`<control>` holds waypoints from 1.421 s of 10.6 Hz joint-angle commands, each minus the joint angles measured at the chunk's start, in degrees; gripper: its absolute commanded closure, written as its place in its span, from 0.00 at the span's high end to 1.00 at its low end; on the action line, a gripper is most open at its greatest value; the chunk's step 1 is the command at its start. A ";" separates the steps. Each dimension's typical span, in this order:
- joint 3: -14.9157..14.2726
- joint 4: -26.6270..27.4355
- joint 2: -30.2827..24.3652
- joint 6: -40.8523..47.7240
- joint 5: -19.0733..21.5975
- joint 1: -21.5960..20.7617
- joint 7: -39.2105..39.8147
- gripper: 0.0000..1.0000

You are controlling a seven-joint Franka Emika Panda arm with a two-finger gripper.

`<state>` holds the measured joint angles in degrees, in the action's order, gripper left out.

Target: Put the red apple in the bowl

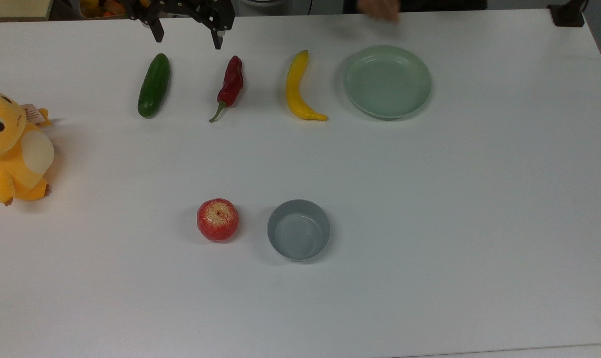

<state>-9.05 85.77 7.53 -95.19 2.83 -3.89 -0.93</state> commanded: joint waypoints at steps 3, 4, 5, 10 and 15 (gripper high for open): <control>-0.44 0.54 -0.41 0.45 -0.28 -0.68 0.32 1.00; -0.44 0.54 -0.50 0.45 -0.28 -0.68 0.32 1.00; -0.44 0.54 -0.41 0.45 -0.37 -0.68 0.32 1.00; -0.44 0.54 -0.32 0.36 -0.28 -0.68 0.49 1.00; -0.44 0.27 2.04 -3.84 -0.28 -0.06 0.67 1.00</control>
<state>-9.07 85.80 8.38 -95.44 2.83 -3.89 -0.93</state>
